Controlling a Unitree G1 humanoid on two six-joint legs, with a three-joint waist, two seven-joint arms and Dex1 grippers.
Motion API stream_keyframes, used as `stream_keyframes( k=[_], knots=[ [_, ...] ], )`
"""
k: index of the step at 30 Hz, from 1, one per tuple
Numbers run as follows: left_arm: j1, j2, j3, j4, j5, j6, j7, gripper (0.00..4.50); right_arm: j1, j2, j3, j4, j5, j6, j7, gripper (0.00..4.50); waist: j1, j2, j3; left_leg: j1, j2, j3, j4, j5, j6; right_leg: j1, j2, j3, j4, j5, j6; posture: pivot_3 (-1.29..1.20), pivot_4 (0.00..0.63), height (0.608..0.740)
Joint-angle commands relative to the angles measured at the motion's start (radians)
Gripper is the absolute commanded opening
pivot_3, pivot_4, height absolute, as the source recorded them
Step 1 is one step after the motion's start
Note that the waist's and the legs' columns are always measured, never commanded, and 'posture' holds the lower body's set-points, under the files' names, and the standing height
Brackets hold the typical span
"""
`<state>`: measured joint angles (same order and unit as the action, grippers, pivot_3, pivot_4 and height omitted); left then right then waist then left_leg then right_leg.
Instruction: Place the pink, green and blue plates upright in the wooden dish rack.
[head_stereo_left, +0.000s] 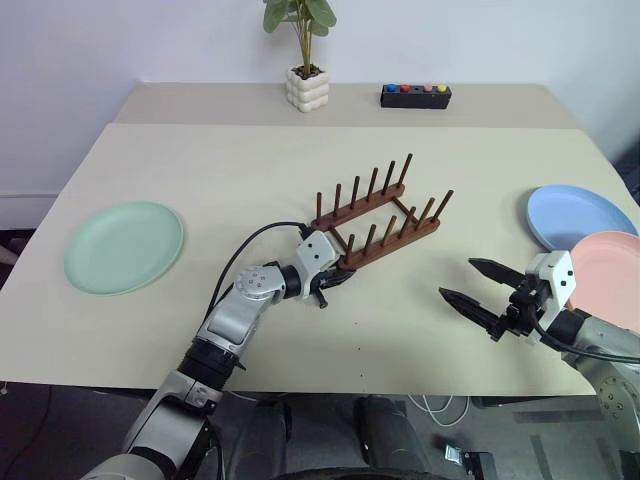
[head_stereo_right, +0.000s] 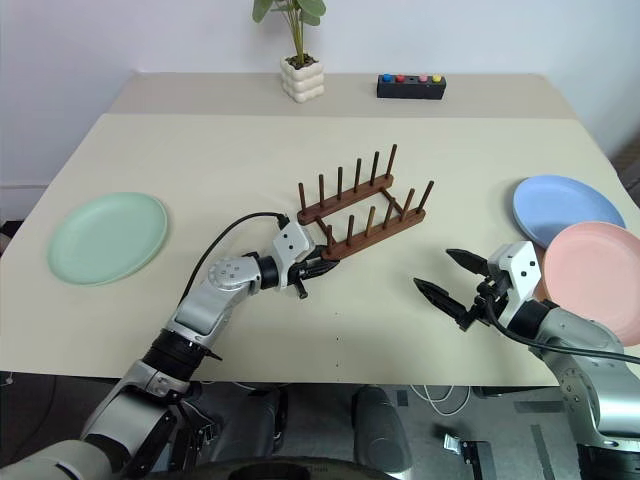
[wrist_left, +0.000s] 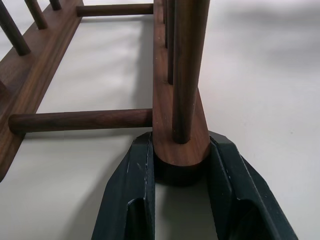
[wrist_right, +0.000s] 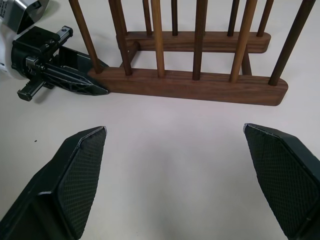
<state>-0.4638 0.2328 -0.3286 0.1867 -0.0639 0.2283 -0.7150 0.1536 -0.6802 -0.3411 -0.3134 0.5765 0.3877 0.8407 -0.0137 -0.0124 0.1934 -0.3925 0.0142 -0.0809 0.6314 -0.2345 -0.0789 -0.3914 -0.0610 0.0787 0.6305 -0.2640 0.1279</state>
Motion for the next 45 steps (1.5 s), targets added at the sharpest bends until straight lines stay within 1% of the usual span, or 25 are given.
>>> stream_keyframes(
  k=[1,3,5,9,14,20,29,34,36,38,39,43,44,45],
  knots=[
    [0.022,0.02,0.012,0.012,0.011,-0.003,-0.005,0.78,0.003,-0.002,-0.029,-0.031,0.024,-0.009,0.009,4.5,0.0,0.0,0.0,0.0,0.0,0.0,0.0,0.0,0.0,0.0,0.0,0.0,0.0,0.0,0.0,0.0,0.15,0.73],
    [0.024,0.043,0.015,0.007,0.015,-0.028,-0.023,0.78,0.012,-0.008,-0.039,-0.029,0.029,-0.008,0.021,4.5,-0.002,0.0,0.0,0.0,0.0,0.0,0.0,0.0,0.0,0.0,0.0,0.0,0.0,0.0,0.0,0.0,0.15,0.73],
    [0.024,0.073,0.017,-0.006,-0.004,-0.051,-0.076,0.78,0.022,-0.018,-0.055,-0.023,0.035,-0.008,0.037,4.5,-0.005,0.0,0.0,0.0,0.0,0.0,-0.001,0.0,0.0,0.0,0.0,0.0,0.0,0.0,0.0,0.0,0.15,0.73],
    [0.021,0.133,0.03,-0.056,-0.093,-0.061,-0.229,0.78,0.036,-0.043,-0.084,-0.001,0.023,-0.015,0.058,4.5,-0.006,0.0,0.0,0.0,0.0,0.0,-0.002,0.0,0.0,-0.001,0.0,0.0,0.0,0.0,0.0,0.0,0.15,0.73],
    [-0.002,0.188,0.002,-0.064,-0.123,-0.097,-0.397,0.78,0.052,-0.054,-0.111,0.008,0.016,-0.017,0.06,4.5,0.001,0.0,0.0,-0.001,0.0,0.0,-0.001,0.0,0.0,-0.001,0.0,0.0,0.0,0.0,0.0,0.0,0.15,0.73],
    [-0.073,0.153,-0.026,0.024,-0.104,-0.157,-0.482,0.78,0.081,-0.046,-0.119,-0.01,0.019,-0.017,0.052,4.5,0.001,0.0,0.0,-0.002,0.0,0.0,0.0,0.0,0.0,-0.001,0.0,0.0,-0.001,0.0,0.0,0.0,0.15,0.73],
    [-0.235,0.076,-0.019,0.338,-0.048,-0.317,-0.504,0.78,0.12,-0.038,-0.144,-0.042,0.029,-0.013,0.033,4.5,-0.002,-0.001,0.001,-0.002,0.0,0.0,-0.001,0.0,0.0,-0.003,0.0,0.0,-0.001,0.0,0.0,0.0,0.15,0.73],
    [-0.277,0.048,-0.013,0.446,-0.034,-0.387,-0.513,0.78,0.14,-0.034,-0.155,-0.067,0.036,-0.008,0.021,4.5,-0.002,-0.001,0.001,-0.003,0.0,0.0,-0.001,0.0,0.0,-0.003,0.0,0.0,-0.001,0.0,0.0,0.0,0.15,0.73],
    [-0.285,0.043,-0.01,0.47,-0.032,-0.389,-0.517,0.78,0.144,-0.034,-0.158,-0.073,0.037,-0.007,0.017,4.5,-0.002,-0.001,0.001,-0.003,0.0,0.0,-0.001,0.0,0.0,-0.003,0.0,0.0,-0.001,0.0,0.0,0.0,0.15,0.73],
    [-0.29,0.04,0.001,0.48,-0.045,-0.365,-0.535,1.82,0.148,-0.032,-0.157,-0.078,0.038,-0.006,0.013,4.5,-0.001,-0.001,0.001,-0.003,0.0,0.0,-0.001,0.0,0.0,-0.003,0.0,0.0,-0.001,0.0,0.0,0.0,0.15,0.73],
    [-0.289,0.04,0.007,0.481,-0.047,-0.364,-0.533,2.23,0.15,-0.031,-0.157,-0.08,0.038,-0.007,0.013,4.5,-0.001,-0.001,0.001,-0.003,0.0,0.0,-0.001,0.0,0.0,-0.003,0.0,0.0,-0.001,0.0,0.0,0.0,0.15,0.73],
    [-0.278,0.048,0.039,0.466,-0.032,-0.363,-0.473,4.21,0.152,-0.033,-0.143,-0.077,0.027,-0.01,0.011,4.5,-0.002,-0.001,0.001,-0.003,0.0,0.0,-0.001,0.0,0.0,-0.003,0.0,0.0,-0.001,0.0,0.0,0.0,0.15,0.73],
    [-0.267,0.059,0.043,0.446,-0.031,-0.348,-0.466,4.48,0.153,-0.034,-0.14,-0.075,0.024,-0.012,0.013,4.5,-0.002,-0.001,0.001,-0.003,0.0,0.0,-0.001,0.0,0.0,-0.003,0.0,0.0,-0.001,0.0,0.0,0.0,0.15,0.73],
    [-0.252,0.075,0.05,0.417,-0.035,-0.309,-0.461,4.48,0.152,-0.035,-0.136,-0.07,0.018,-0.018,0.016,4.5,-0.003,-0.001,0.001,-0.003,0.0,0.0,-0.001,0.0,0.0,-0.003,0.0,0.0,-0.001,0.0,0.0,0.0,0.15,0.73]
  ],
)
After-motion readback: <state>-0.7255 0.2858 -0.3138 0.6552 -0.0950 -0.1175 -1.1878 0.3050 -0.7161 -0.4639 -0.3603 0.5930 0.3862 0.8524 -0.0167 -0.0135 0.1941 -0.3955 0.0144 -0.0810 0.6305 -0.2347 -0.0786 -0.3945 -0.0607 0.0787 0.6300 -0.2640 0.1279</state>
